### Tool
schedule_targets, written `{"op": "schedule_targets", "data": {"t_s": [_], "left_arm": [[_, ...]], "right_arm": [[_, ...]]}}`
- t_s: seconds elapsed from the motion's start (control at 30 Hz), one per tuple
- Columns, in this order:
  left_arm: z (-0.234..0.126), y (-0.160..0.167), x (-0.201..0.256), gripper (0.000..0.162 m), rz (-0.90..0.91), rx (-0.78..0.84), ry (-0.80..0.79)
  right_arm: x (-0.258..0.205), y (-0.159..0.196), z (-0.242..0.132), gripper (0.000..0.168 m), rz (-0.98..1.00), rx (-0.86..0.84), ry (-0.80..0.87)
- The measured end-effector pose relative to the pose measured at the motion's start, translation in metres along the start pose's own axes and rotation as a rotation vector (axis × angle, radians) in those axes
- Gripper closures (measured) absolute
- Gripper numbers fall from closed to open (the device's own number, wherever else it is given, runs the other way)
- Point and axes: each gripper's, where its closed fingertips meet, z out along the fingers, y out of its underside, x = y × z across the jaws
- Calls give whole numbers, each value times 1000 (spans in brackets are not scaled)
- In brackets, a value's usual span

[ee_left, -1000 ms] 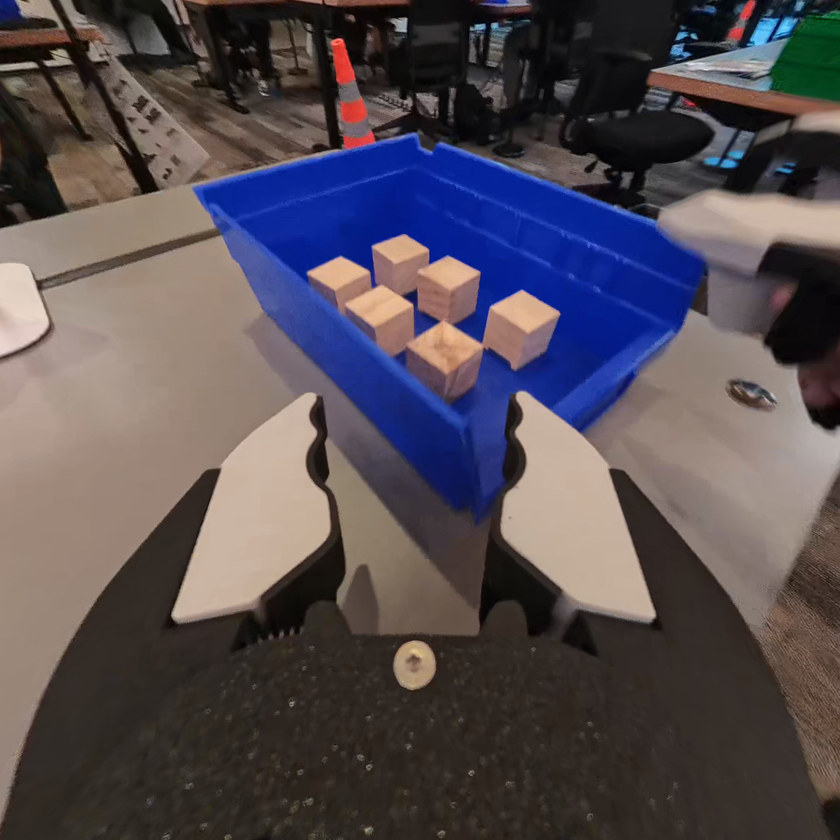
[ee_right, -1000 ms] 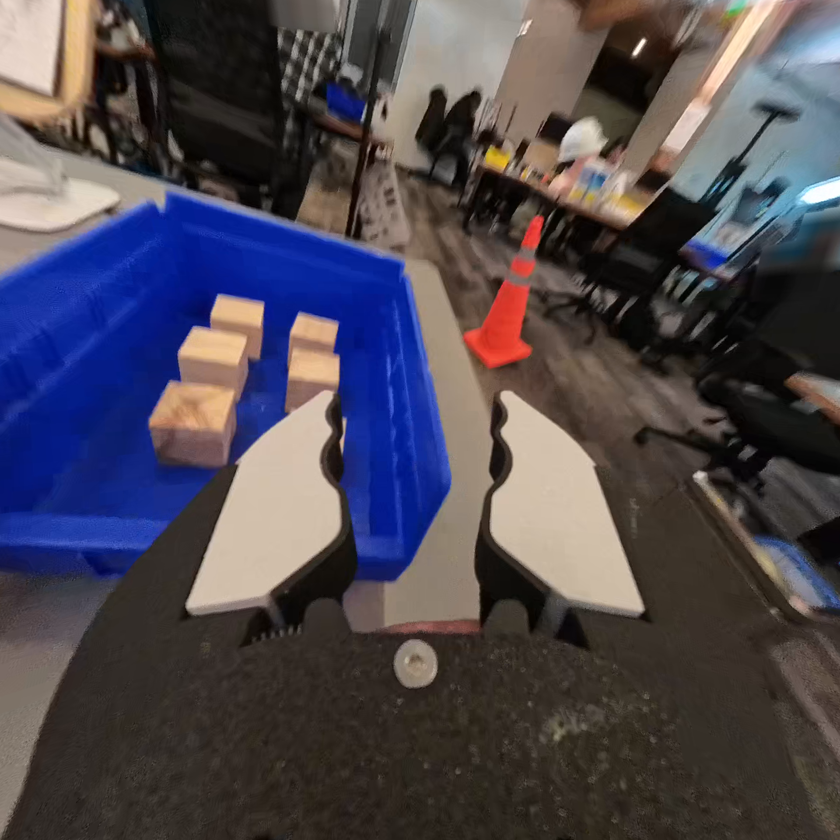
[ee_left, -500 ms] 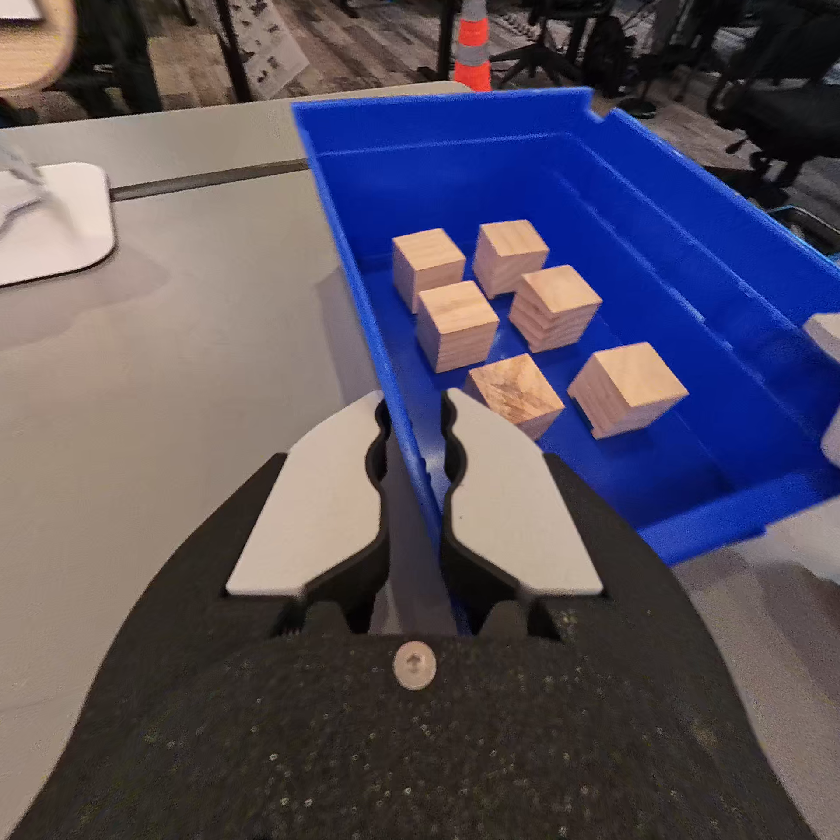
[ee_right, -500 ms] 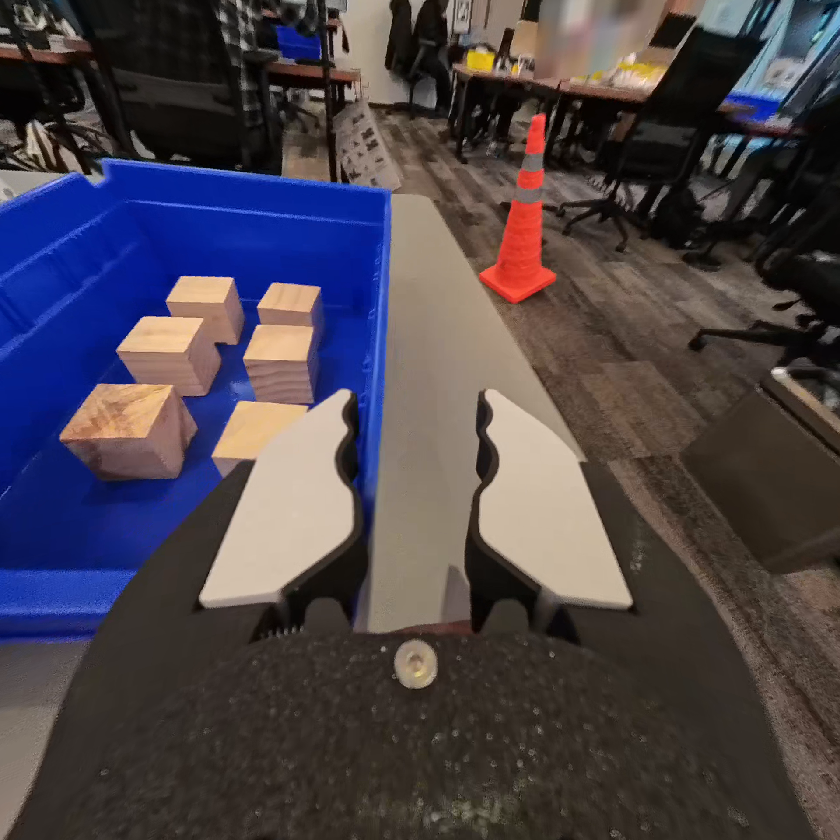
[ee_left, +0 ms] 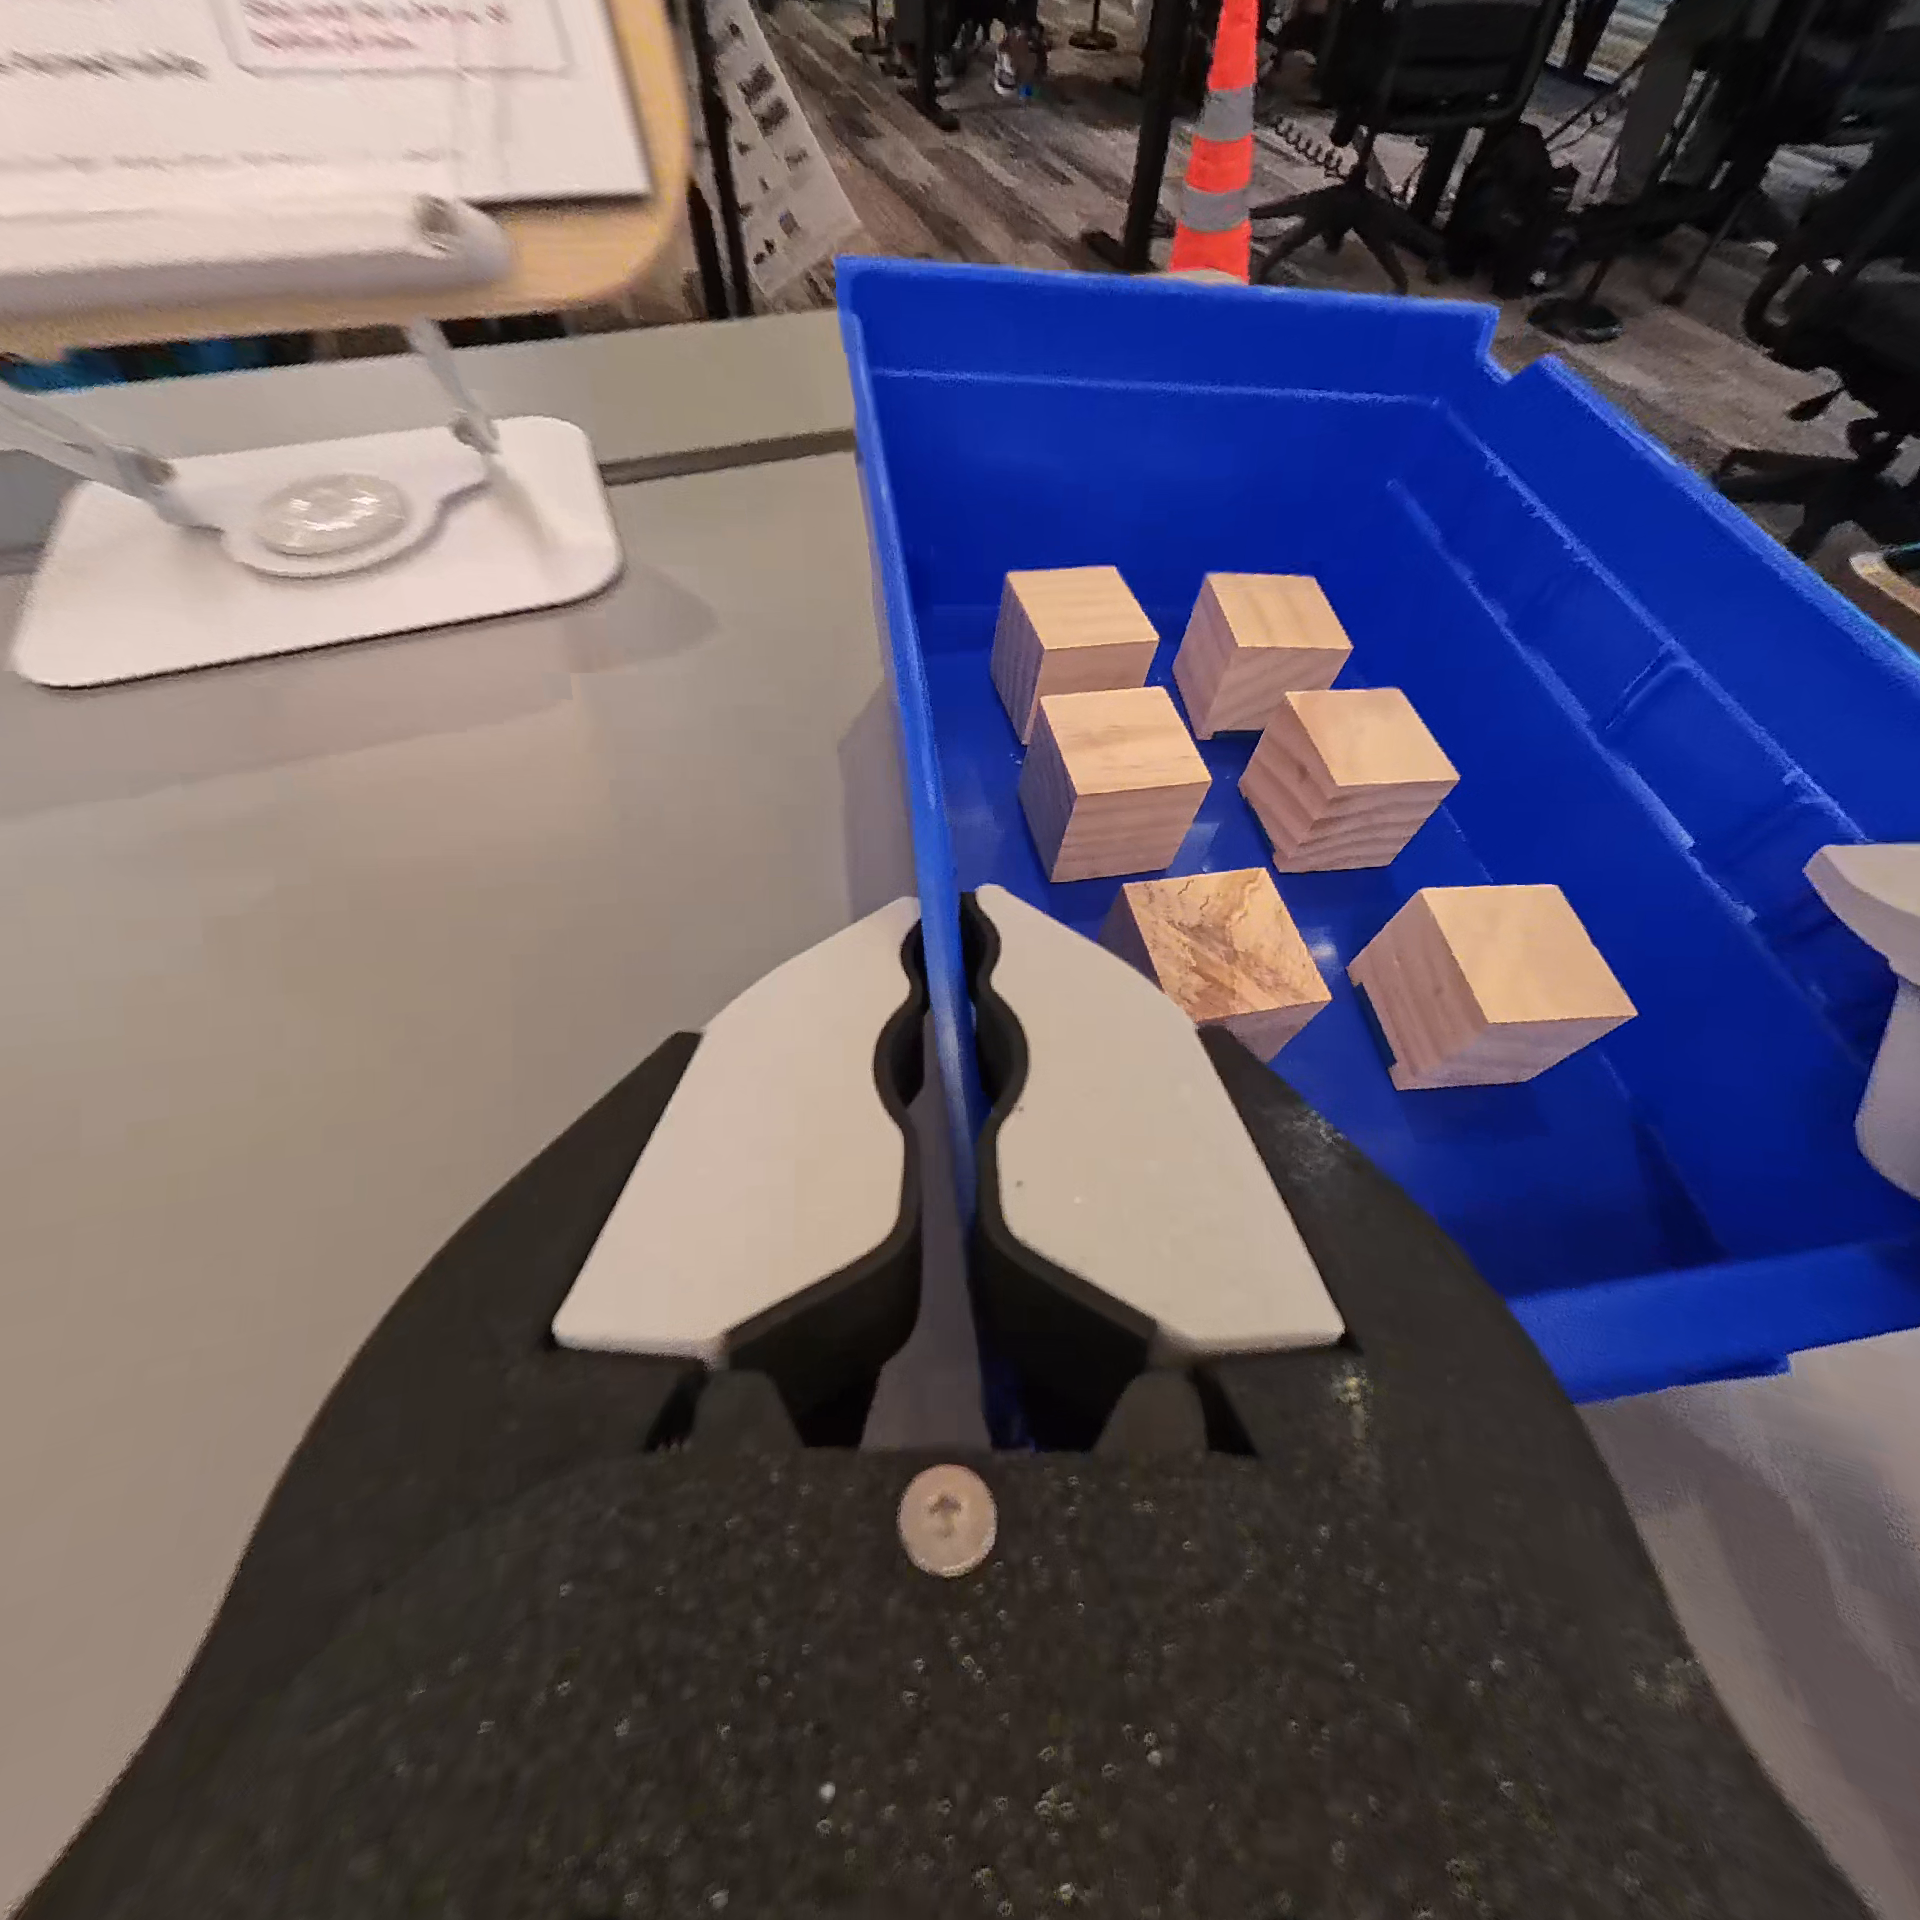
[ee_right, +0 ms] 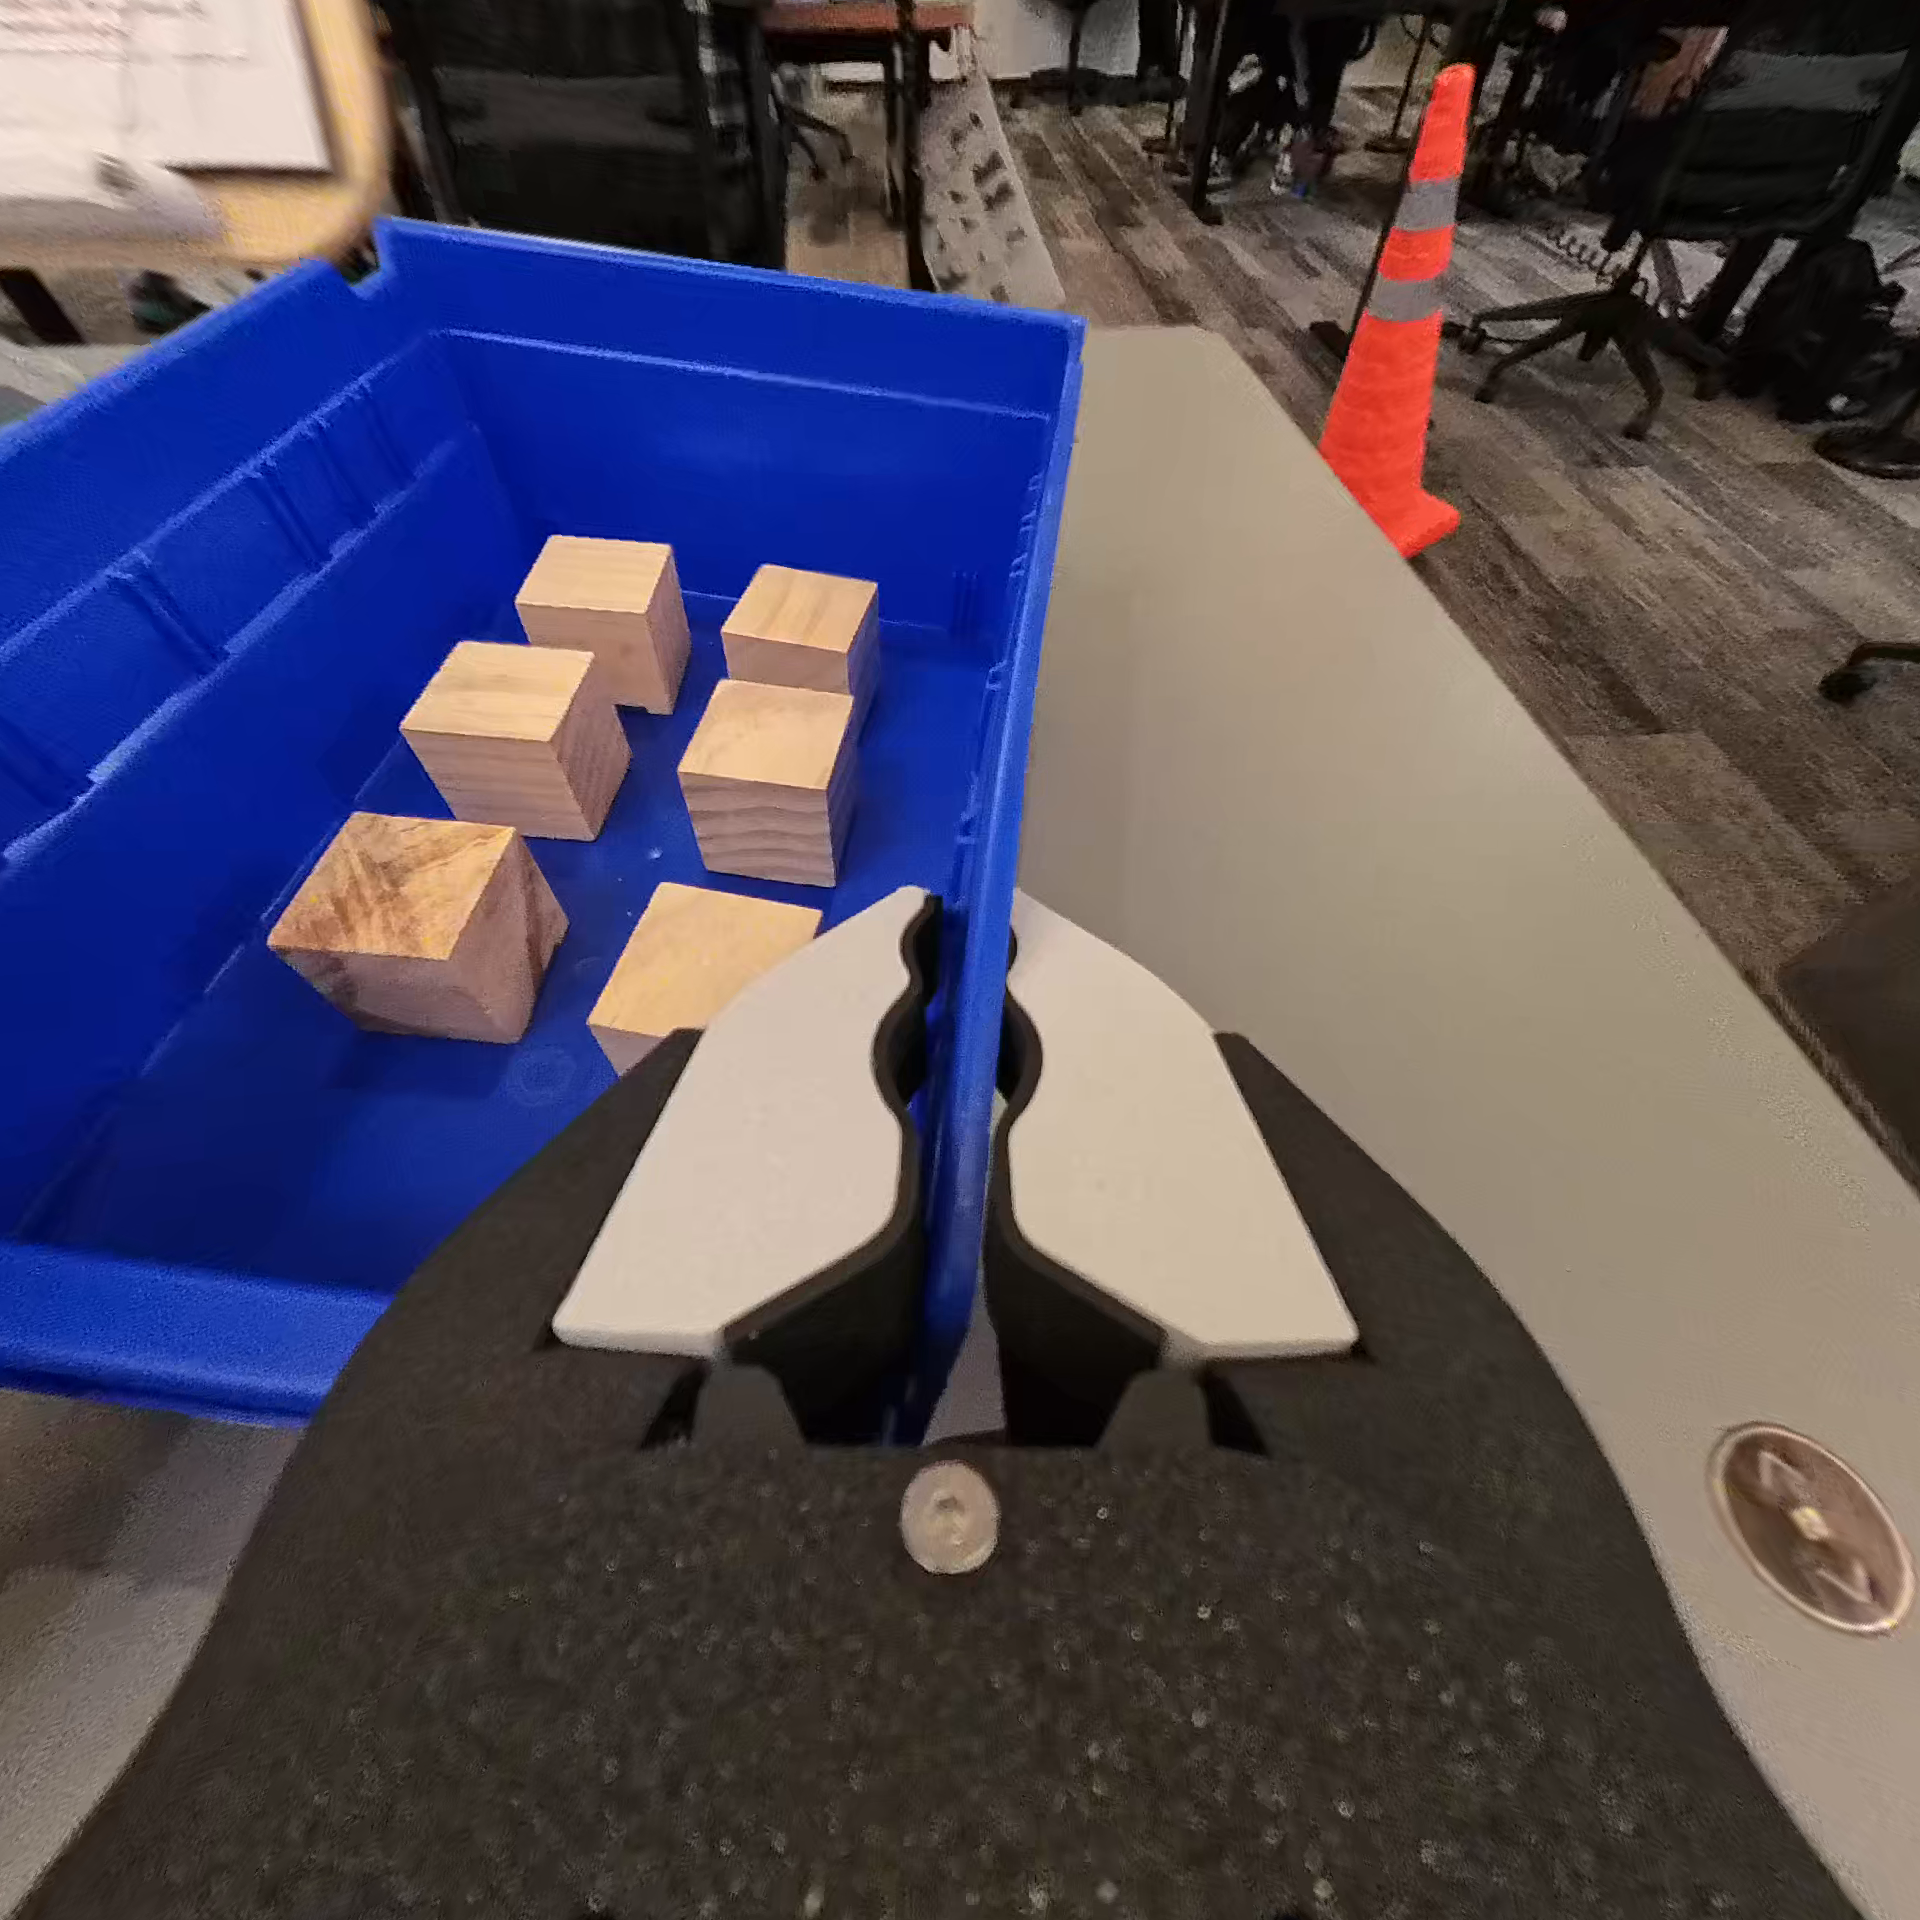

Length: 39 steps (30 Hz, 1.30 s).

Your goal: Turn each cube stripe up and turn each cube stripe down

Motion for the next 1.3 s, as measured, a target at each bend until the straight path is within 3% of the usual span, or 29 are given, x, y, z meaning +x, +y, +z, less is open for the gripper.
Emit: {"op": "schedule_targets", "data": {"t_s": [0.33,0.53,0.83,0.93,1.0,1.07,1.17,1.3], "left_arm": [[-114,8,-160,160,-15,67,-273],[-142,45,-232,160,-95,25,-387],[-136,76,-245,156,-164,-38,-345],[-137,75,-234,133,-225,-56,-222],[-153,72,-229,100,-245,-60,-156],[-181,67,-233,98,-221,-50,-104],[-228,69,-279,94,-216,-30,-145],[-256,94,-396,88,-257,-75,-326]], "right_arm": [[-185,-25,-23,161,-81,89,-245],[-270,-14,-12,161,-171,38,-361],[-287,12,-3,156,-184,0,-418],[-290,10,-7,146,-161,2,-489],[-283,2,-18,129,-148,62,-511],[-281,-8,-41,130,-145,170,-591],[-282,-25,-85,136,-128,356,-696],[-308,-19,-111,144,-142,387,-817]]}}
